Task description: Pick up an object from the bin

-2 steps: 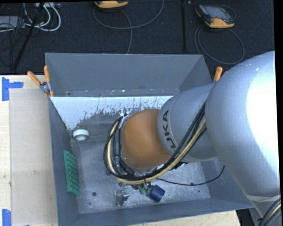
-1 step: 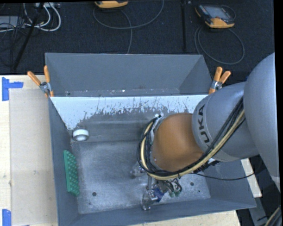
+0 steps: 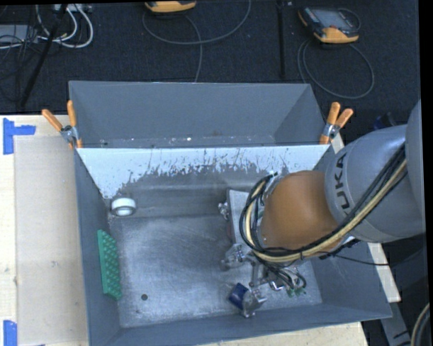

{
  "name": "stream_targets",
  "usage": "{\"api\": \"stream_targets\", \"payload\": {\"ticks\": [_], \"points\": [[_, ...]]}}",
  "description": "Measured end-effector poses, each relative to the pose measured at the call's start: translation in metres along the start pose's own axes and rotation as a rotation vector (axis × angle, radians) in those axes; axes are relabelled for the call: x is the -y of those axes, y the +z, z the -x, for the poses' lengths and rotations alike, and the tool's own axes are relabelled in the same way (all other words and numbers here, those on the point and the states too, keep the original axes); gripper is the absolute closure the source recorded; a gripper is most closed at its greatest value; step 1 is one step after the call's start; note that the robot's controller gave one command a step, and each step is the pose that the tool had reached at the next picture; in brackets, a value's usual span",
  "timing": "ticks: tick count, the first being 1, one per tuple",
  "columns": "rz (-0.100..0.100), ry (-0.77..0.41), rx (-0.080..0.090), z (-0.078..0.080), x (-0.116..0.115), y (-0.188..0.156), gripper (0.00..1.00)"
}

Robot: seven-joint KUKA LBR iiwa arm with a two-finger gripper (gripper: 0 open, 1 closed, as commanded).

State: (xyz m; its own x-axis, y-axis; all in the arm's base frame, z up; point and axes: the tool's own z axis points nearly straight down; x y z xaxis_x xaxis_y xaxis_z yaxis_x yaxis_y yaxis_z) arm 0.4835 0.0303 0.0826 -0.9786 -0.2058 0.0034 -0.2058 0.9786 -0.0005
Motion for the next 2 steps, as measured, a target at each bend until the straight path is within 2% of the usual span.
{"api": "stream_targets", "payload": {"ticks": [1, 2], "points": [[0.002, 0.001, 0.001, 0.000, -0.002, 0.000, 1.00], [-0.005, -0.156, 0.013, 0.046, 0.093, -0.158, 1.00]]}}
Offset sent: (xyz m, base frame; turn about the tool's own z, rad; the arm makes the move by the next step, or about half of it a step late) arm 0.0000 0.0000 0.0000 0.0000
